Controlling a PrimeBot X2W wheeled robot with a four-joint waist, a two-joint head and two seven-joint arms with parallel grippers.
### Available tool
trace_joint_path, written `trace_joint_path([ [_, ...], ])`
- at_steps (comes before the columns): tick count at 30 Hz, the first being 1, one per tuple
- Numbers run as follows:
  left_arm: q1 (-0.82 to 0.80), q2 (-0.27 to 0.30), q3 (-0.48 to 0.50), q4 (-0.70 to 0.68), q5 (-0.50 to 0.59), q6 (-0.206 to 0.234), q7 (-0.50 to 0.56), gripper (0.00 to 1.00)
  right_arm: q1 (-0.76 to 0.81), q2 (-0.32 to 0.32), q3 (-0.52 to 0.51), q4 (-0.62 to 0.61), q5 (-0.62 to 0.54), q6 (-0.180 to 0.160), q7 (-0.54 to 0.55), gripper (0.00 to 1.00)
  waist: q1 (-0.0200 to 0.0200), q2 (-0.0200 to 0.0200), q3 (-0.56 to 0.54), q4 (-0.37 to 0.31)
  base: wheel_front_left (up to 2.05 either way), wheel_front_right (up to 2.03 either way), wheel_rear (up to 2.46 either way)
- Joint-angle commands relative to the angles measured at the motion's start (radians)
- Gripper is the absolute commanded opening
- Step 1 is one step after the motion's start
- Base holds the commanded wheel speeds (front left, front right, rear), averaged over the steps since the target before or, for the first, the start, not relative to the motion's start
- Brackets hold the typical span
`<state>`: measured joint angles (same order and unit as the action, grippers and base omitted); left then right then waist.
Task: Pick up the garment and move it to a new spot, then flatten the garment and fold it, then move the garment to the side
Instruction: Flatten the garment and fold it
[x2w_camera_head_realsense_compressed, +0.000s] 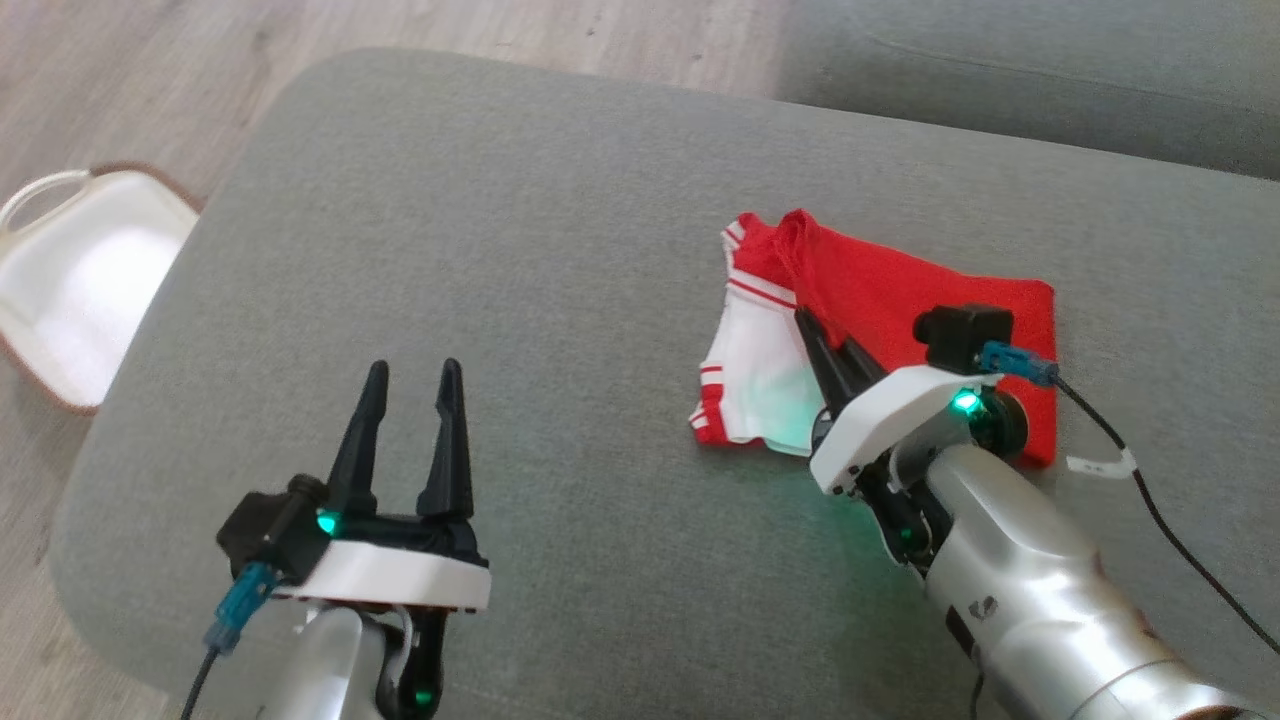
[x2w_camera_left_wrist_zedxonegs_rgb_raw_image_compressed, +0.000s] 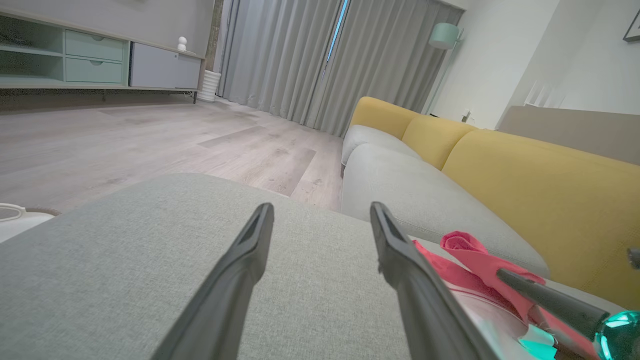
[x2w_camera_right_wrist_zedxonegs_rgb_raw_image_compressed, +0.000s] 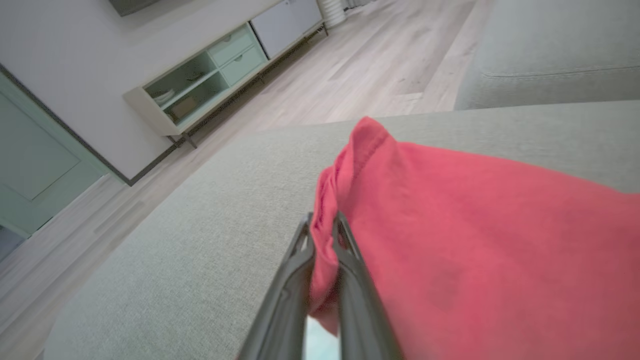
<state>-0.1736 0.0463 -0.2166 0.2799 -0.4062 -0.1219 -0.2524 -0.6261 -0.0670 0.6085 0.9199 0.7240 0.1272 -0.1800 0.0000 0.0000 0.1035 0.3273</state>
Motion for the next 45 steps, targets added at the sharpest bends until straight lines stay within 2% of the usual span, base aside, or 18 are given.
trace_joint_path([
  [1, -0.030, 0.004, 0.020, -0.029, -0.006, 0.008, -0.009, 1.00, -0.033, 0.017, 0.032, -0.005, 0.030, 0.003, -0.018, 0.00, 0.0000, 0.0000, 0.013, 0.028, 0.00, 0.00, 0.00],
  [2, -0.031, 0.004, 0.018, -0.029, -0.008, 0.009, -0.009, 1.00, -0.037, 0.017, 0.045, 0.010, 0.040, 0.003, -0.019, 0.00, 0.0000, 0.0000, 0.015, 0.033, 0.00, 0.00, 0.00],
  [3, -0.032, 0.004, 0.015, -0.028, -0.009, 0.010, -0.009, 1.00, -0.042, 0.017, 0.058, 0.025, 0.048, 0.003, -0.022, 0.16, 0.0000, 0.0000, 0.017, 0.037, 0.00, 0.00, 0.00],
  [4, -0.034, 0.004, 0.012, -0.027, -0.011, 0.010, -0.009, 1.00, -0.043, 0.017, 0.073, 0.030, 0.063, 0.003, -0.023, 1.00, 0.0000, 0.0000, 0.018, 0.040, 0.00, 0.00, 0.00],
  [7, -0.037, 0.004, 0.010, -0.026, -0.013, 0.014, -0.009, 1.00, -0.041, 0.017, 0.143, 0.000, 0.119, 0.003, -0.023, 1.00, 0.0000, 0.0000, 0.020, 0.039, 0.00, 0.00, 0.00],
  [11, -0.039, 0.004, 0.018, -0.025, -0.007, 0.014, -0.009, 1.00, -0.053, 0.017, 0.219, -0.037, 0.181, 0.003, -0.034, 1.00, 0.0000, 0.0000, 0.015, 0.004, 0.00, 0.00, 0.00],
  [13, -0.040, 0.004, 0.021, -0.027, -0.006, 0.013, -0.009, 1.00, -0.062, 0.017, 0.226, -0.033, 0.186, 0.003, -0.043, 1.00, 0.0000, 0.0000, 0.013, -0.009, 0.00, 0.00, 0.00],
  [18, -0.045, 0.004, 0.045, -0.047, 0.002, 0.010, -0.009, 1.00, -0.117, 0.017, 0.210, 0.016, 0.138, 0.003, -0.078, 1.00, 0.0000, 0.0000, 0.004, -0.088, 0.00, 0.00, 0.00],
  [20, -0.047, 0.004, 0.057, -0.058, 0.006, 0.009, -0.009, 1.00, -0.142, 0.016, 0.158, 0.028, 0.074, 0.003, -0.081, 1.00, 0.0000, 0.0000, 0.003, -0.125, 0.00, 0.00, 0.00],
  [23, -0.049, 0.004, 0.072, -0.071, 0.011, 0.008, -0.009, 1.00, -0.136, -0.015, 0.027, -0.010, -0.069, 0.003, -0.081, 1.00, 0.0000, 0.0000, 0.002, -0.174, 0.00, 0.00, 0.00],
  [28, -0.053, 0.004, 0.091, -0.082, 0.017, 0.007, -0.009, 1.00, -0.025, -0.067, -0.197, -0.143, -0.304, 0.003, -0.082, 1.00, 0.0000, 0.0000, -0.001, -0.237, 0.00, 0.00, 0.00],
  [33, -0.050, 0.004, 0.107, -0.074, 0.022, 0.005, -0.009, 1.00, 0.114, -0.055, -0.387, -0.291, -0.472, 0.003, -0.082, 1.00, 0.0000, 0.0000, -0.002, -0.278, 0.00, 0.00, 0.00],
  [36, -0.040, 0.004, 0.110, -0.060, 0.030, 0.003, -0.009, 1.00, 0.191, -0.033, -0.452, -0.378, -0.557, 0.003, -0.082, 1.00, 0.0000, 0.0000, -0.002, -0.298, 0.00, 0.00, 0.00],
  [39, -0.028, 0.004, 0.113, -0.052, 0.037, 0.001, -0.009, 1.00, 0.261, -0.005, -0.512, -0.443, -0.590, 0.003, -0.082, 1.00, 0.0000, 0.0000, -0.003, -0.310, 0.00, 0.00, 0.00],
  [45, -0.009, 0.004, 0.124, -0.046, 0.037, -0.001, -0.009, 1.00, 0.341, 0.015, -0.543, -0.516, -0.625, 0.003, -0.082, 1.00, 0.0000, 0.0000, -0.004, -0.322, 0.00, 0.00, 0.00],
])
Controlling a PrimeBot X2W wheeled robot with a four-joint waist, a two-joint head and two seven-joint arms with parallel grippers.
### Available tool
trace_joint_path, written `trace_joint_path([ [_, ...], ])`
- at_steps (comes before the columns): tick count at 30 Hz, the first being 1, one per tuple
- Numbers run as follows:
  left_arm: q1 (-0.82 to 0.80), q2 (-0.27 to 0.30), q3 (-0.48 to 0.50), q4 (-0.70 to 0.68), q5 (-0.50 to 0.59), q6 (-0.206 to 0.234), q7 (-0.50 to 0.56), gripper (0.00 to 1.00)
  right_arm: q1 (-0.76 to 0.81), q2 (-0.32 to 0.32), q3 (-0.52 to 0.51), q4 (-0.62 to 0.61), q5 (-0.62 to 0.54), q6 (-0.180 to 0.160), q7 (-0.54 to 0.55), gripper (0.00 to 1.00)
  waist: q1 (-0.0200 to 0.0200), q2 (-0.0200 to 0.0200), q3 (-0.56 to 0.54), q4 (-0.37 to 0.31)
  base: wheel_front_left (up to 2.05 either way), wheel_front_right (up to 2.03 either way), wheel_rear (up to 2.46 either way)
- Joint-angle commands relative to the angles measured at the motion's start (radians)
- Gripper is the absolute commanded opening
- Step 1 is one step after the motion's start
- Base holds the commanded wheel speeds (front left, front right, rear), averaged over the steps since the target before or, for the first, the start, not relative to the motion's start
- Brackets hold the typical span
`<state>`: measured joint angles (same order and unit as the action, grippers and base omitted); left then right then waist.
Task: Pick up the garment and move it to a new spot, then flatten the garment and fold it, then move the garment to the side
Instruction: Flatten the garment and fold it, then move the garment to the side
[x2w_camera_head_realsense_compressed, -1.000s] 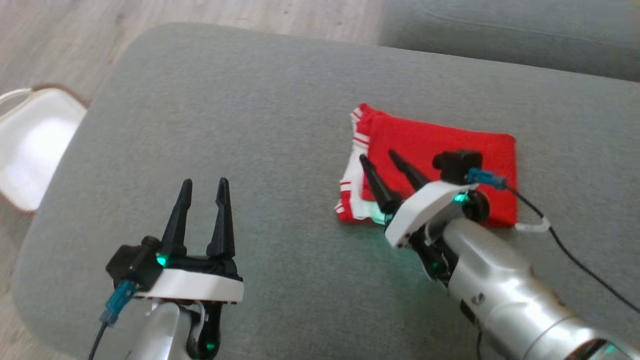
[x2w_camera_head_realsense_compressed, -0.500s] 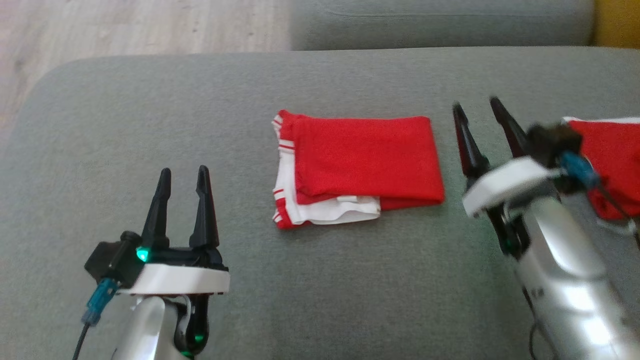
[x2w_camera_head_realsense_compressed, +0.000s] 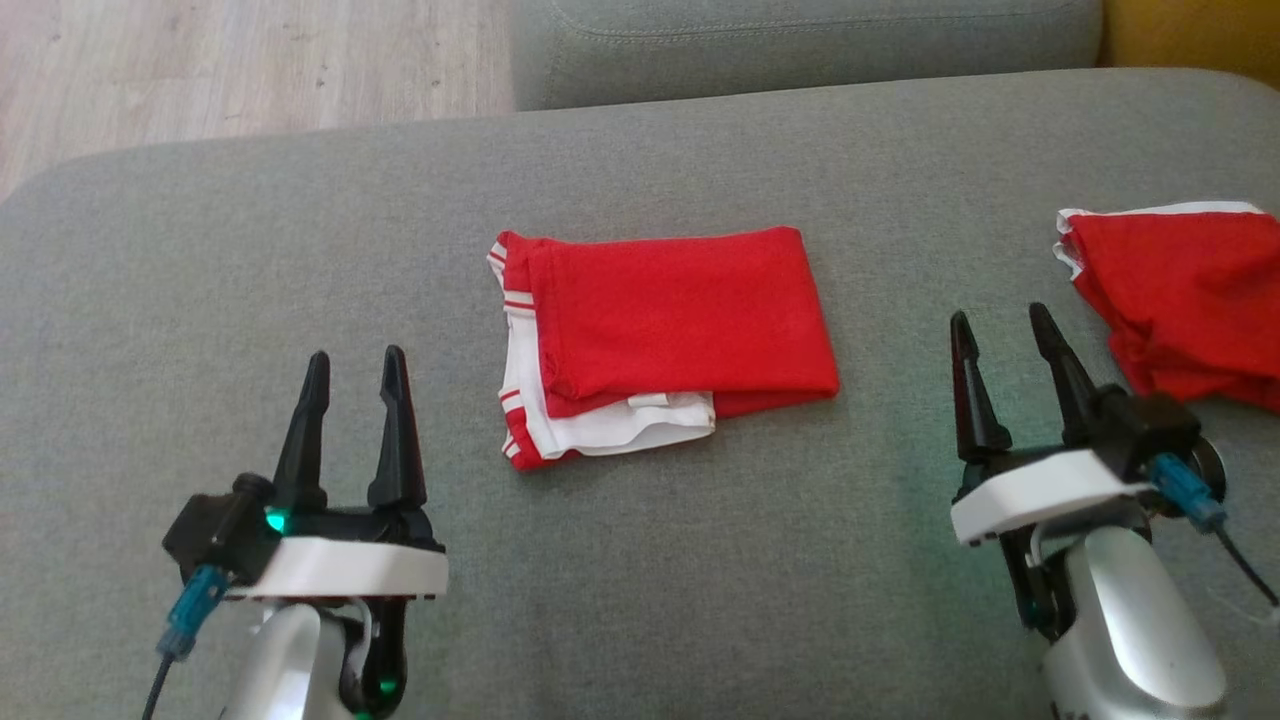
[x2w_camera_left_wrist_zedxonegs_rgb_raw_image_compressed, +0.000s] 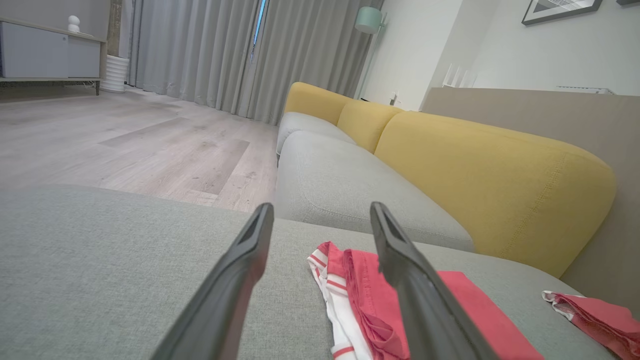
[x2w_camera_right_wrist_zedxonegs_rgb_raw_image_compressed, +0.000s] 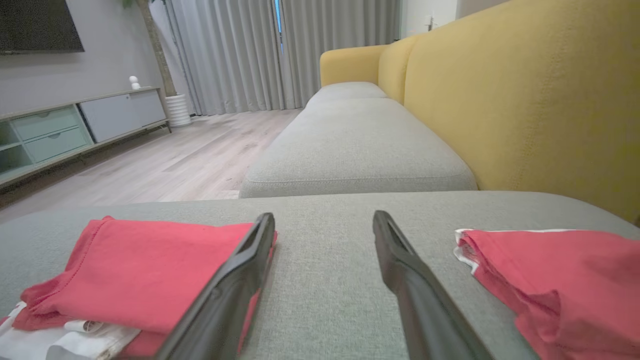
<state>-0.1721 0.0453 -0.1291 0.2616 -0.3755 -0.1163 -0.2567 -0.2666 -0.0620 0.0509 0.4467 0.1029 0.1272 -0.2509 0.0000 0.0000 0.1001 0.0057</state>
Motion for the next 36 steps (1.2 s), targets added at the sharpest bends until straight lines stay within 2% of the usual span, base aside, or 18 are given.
trace_joint_path([
  [1, -0.009, 0.005, 0.037, -0.028, 0.006, -0.007, -0.005, 1.00, -0.014, 0.011, 0.015, -0.048, -0.002, 0.003, -0.011, 1.00, 0.0000, 0.0000, 0.000, -0.001, 0.00, 0.00, 0.00],
  [9, -0.023, 0.005, 0.028, -0.026, 0.003, -0.008, -0.005, 1.00, -0.016, 0.012, 0.024, -0.059, 0.015, 0.003, -0.011, 1.00, 0.0000, 0.0000, 0.006, 0.011, 0.00, 0.00, 0.00],
  [16, -0.037, 0.005, 0.007, -0.031, -0.001, -0.008, -0.005, 1.00, -0.062, 0.012, 0.033, 0.000, -0.018, 0.003, -0.011, 1.00, 0.0000, 0.0000, 0.028, 0.040, 0.00, 0.00, 0.00],
  [24, -0.066, 0.005, -0.032, -0.036, -0.013, -0.005, -0.005, 1.00, -0.180, 0.012, 0.060, 0.170, 0.021, 0.003, 0.067, 1.00, 0.0000, 0.0000, 0.074, 0.099, 0.00, 0.00, 0.00],
  [29, -0.083, 0.005, -0.061, -0.036, -0.022, -0.003, -0.005, 1.00, -0.261, 0.012, 0.080, 0.327, 0.099, 0.003, 0.137, 1.00, 0.0000, 0.0000, 0.109, 0.146, 0.00, 0.00, 0.00],
  [36, -0.097, 0.005, -0.088, -0.033, -0.030, 0.002, -0.005, 1.00, -0.330, 0.012, 0.127, 0.482, 0.178, 0.003, 0.150, 1.00, 0.0000, 0.0000, 0.130, 0.184, 0.00, 0.00, 0.00],
])
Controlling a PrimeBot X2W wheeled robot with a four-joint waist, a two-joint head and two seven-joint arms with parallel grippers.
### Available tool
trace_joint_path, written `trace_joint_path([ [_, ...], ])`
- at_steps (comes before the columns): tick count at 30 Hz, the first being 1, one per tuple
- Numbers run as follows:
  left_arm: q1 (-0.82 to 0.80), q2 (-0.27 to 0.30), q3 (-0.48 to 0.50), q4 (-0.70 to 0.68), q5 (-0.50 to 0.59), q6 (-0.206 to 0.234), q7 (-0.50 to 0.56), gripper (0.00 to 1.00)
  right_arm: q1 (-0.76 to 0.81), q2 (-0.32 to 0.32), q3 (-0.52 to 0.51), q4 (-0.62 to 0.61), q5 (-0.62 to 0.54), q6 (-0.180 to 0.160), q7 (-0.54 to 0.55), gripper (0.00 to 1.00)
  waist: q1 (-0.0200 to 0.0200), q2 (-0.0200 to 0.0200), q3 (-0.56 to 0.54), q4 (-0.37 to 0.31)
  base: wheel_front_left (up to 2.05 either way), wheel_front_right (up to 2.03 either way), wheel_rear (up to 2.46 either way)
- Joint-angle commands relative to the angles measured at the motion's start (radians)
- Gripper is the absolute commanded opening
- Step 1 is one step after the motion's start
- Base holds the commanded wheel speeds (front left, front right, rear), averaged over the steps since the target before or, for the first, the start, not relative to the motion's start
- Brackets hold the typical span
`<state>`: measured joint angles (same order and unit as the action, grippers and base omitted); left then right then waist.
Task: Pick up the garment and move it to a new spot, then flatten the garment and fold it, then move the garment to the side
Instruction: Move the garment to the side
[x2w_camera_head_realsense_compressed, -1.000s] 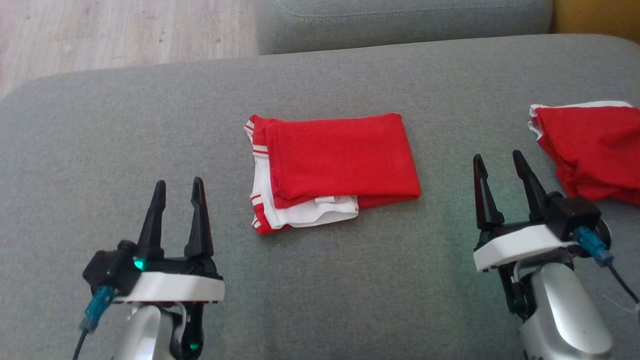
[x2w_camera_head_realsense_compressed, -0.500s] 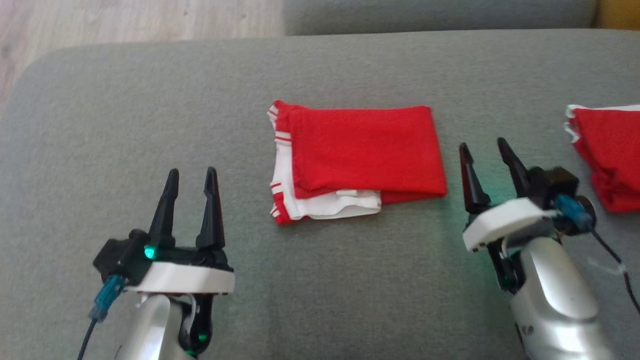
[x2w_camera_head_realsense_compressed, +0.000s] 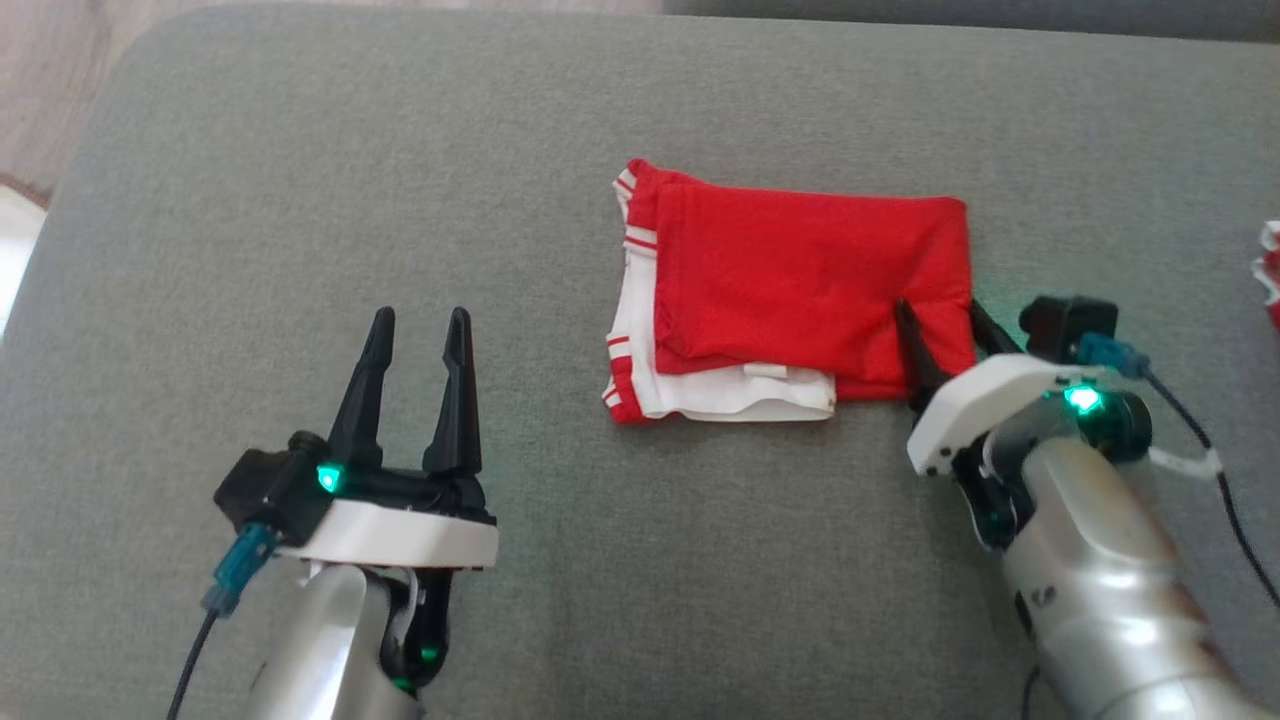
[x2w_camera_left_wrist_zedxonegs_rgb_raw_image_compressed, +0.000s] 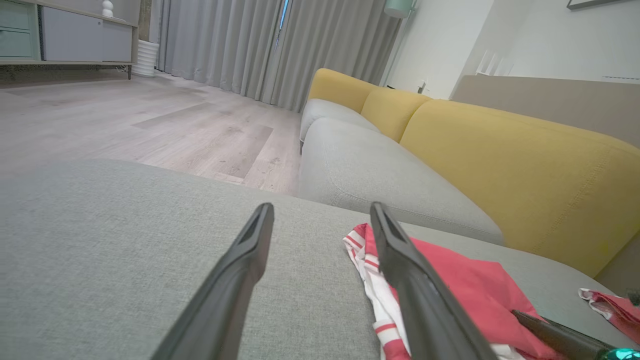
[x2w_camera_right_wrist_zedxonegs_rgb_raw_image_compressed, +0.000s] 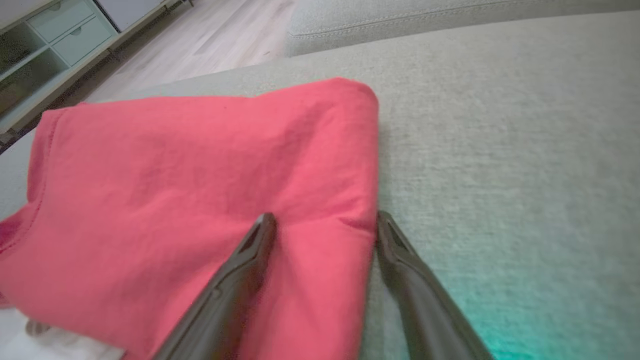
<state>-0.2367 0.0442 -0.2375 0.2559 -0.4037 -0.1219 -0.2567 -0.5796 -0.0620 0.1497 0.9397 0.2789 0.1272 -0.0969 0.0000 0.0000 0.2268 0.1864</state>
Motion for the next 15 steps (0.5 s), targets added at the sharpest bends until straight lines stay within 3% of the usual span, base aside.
trace_joint_path([
  [1, -0.033, 0.006, 0.020, -0.028, -0.002, 0.008, -0.005, 1.00, -0.025, 0.012, 0.041, 0.005, 0.005, 0.003, -0.008, 1.00, 0.0000, 0.0000, 0.005, 0.004, 0.00, 0.00, 0.00],
  [2, -0.033, 0.006, 0.020, -0.029, -0.002, 0.010, -0.005, 1.00, -0.033, 0.012, 0.054, 0.019, 0.006, 0.003, -0.014, 1.00, 0.0000, 0.0000, 0.006, 0.004, 0.00, 0.00, 0.00],
  [3, -0.033, 0.006, 0.022, -0.026, 0.001, 0.011, -0.005, 1.00, -0.049, 0.012, 0.078, 0.043, -0.002, 0.003, -0.038, 0.00, 0.0000, 0.0000, 0.006, -0.001, 0.00, 0.00, 0.00],
  [15, -0.040, 0.006, -0.001, -0.024, 0.011, 0.008, -0.005, 1.00, -0.125, -0.022, 0.121, 0.085, -0.212, 0.003, -0.158, 0.00, 0.0000, 0.0000, -0.039, -0.115, 0.00, 0.00, 0.00],
])
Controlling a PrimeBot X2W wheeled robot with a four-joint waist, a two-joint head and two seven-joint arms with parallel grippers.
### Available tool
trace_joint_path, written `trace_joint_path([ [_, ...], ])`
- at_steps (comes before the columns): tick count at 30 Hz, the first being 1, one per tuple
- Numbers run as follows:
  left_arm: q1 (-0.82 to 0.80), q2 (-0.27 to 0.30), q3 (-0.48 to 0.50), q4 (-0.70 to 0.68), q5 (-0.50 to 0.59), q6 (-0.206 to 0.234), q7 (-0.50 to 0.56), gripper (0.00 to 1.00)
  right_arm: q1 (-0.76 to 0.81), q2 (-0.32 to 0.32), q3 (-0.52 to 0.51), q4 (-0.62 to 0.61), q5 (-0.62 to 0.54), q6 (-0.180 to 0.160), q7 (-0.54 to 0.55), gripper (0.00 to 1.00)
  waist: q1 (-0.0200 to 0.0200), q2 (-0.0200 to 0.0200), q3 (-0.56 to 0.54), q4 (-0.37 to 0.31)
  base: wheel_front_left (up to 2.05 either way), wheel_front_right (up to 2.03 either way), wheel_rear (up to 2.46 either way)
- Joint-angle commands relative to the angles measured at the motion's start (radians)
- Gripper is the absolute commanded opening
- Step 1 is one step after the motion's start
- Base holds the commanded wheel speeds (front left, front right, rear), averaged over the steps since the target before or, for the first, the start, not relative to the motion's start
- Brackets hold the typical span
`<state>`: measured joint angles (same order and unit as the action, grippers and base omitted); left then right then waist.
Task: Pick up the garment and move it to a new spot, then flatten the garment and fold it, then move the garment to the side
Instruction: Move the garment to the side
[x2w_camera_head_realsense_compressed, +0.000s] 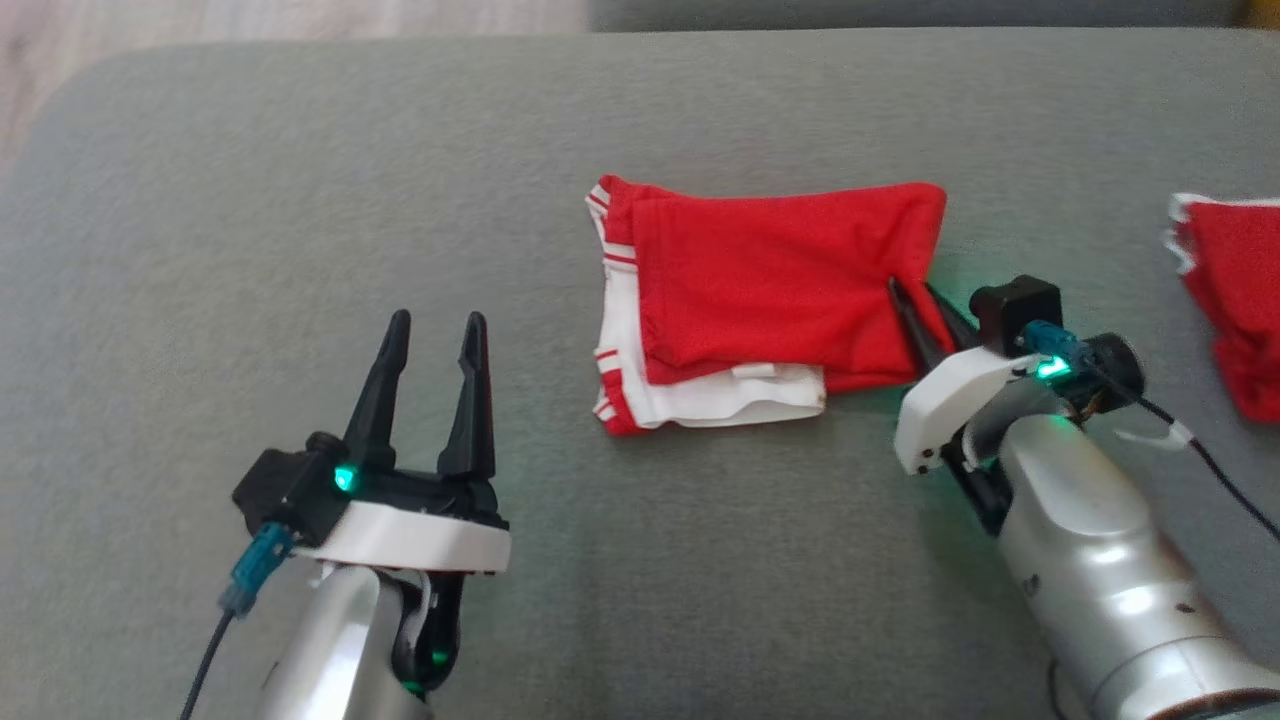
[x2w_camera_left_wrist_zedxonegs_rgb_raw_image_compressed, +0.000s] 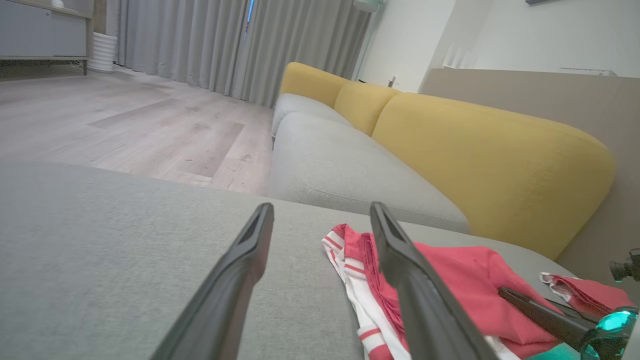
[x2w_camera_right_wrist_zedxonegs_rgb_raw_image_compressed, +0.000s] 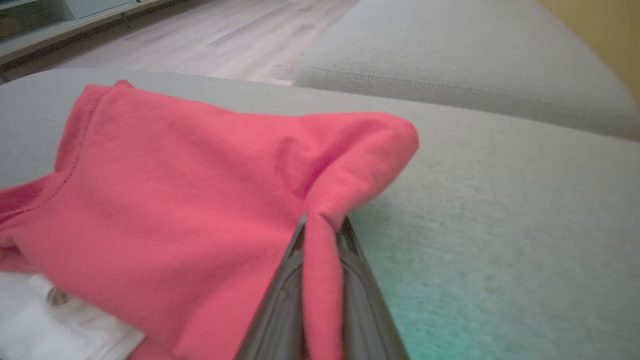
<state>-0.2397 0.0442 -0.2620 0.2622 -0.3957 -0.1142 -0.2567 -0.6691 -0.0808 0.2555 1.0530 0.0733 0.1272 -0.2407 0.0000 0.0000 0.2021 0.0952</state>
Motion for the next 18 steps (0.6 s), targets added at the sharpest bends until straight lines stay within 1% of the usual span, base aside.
trace_joint_path([
  [1, -0.038, 0.006, 0.018, -0.032, 0.002, 0.001, -0.005, 1.00, -0.038, -0.013, 0.019, -0.036, -0.021, 0.003, -0.016, 0.00, 0.0000, 0.0000, -0.020, -0.037, 0.00, 0.00, 0.00],
  [3, -0.042, 0.006, 0.004, -0.037, -0.002, 0.003, -0.005, 1.00, -0.042, -0.038, 0.031, -0.054, -0.048, 0.003, -0.018, 0.00, 0.0000, 0.0000, -0.028, -0.063, 0.00, 0.00, 0.00],
  [4, -0.042, 0.006, 0.004, -0.037, -0.002, 0.003, -0.005, 1.00, -0.042, -0.038, 0.031, -0.054, -0.048, 0.003, -0.018, 0.00, 0.0000, 0.0000, -0.028, -0.063, 0.00, 0.00, 0.00],
  [9, -0.052, 0.006, -0.045, -0.054, -0.015, 0.014, -0.005, 1.00, -0.049, -0.119, 0.080, -0.096, -0.079, 0.003, -0.019, 0.00, 0.0000, 0.0000, -0.042, -0.131, 0.00, 0.00, 0.00],
  [13, -0.064, 0.006, -0.086, -0.066, -0.022, 0.023, -0.005, 1.00, -0.069, -0.210, 0.118, -0.118, -0.062, 0.003, -0.006, 0.00, 0.0000, 0.0000, -0.039, -0.176, 0.00, 0.00, 0.00],
  [18, -0.084, 0.006, -0.115, -0.078, -0.026, 0.035, -0.005, 1.00, -0.107, -0.342, 0.153, -0.162, -0.006, 0.003, 0.037, 0.00, 0.0000, 0.0000, -0.013, -0.211, 0.00, 0.00, 0.00],
])
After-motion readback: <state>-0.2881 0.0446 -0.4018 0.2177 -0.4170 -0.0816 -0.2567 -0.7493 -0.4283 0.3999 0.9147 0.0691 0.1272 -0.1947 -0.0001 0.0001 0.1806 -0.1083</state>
